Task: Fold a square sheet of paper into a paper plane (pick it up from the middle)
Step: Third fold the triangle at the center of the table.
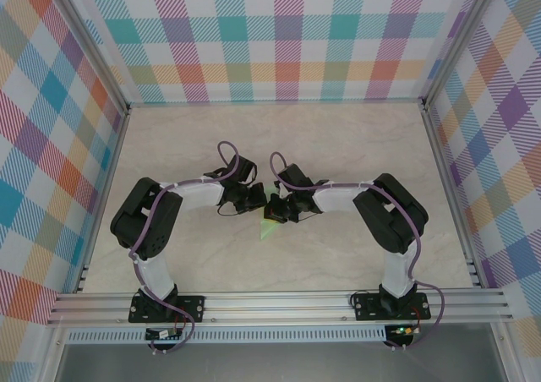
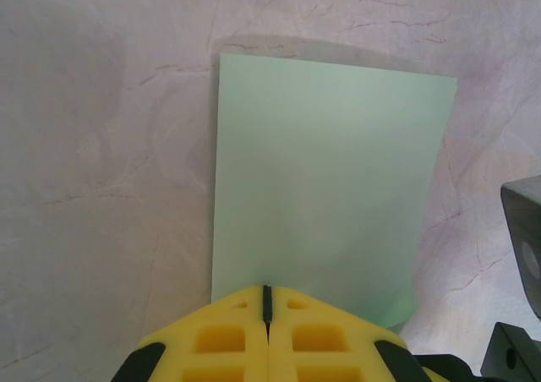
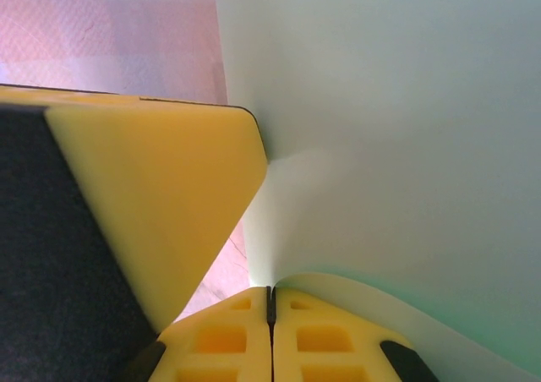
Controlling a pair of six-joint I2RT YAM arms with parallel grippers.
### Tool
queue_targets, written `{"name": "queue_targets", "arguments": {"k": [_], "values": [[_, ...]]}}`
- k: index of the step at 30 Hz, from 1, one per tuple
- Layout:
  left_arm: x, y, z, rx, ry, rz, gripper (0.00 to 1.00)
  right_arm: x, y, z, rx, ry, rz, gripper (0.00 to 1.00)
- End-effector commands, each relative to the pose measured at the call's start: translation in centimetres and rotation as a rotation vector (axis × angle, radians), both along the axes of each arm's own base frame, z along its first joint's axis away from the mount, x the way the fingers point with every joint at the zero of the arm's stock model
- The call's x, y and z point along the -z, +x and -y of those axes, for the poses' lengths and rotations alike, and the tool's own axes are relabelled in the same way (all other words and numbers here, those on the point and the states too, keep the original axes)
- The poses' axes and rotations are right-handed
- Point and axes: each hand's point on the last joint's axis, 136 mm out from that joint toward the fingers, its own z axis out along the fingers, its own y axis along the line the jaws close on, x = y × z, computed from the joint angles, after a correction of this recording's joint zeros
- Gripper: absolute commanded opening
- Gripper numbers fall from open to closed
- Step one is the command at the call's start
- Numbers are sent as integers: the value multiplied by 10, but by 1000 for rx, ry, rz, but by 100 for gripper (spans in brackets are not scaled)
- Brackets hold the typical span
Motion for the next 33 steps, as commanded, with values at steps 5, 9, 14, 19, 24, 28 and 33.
{"name": "queue_targets", "arguments": {"k": [5,9,14,19,24,28,33], "values": [[-7,1,-6,-9,-1,1,1,13,-3,3,-11,-31,-1,6],[-14,4,-7,-10,2,17,1,14,-4,7,-3,-53,-6,6],[-4,1,-6,-1,5,-13,1,10,-5,8,-3,-55,-2,6],[0,-1,-6,-1,-2,-23,1,8,-7,7,-12,-45,-6,6],[-6,0,-5,-2,-6,-12,1,13,-8,5,-19,-45,-20,8],[-14,2,-12,-25,9,5,2,17,-8,7,-13,-60,-33,15],[-18,7,-36,-113,26,10,2,21,-10,10,-10,-73,-40,28]]}}
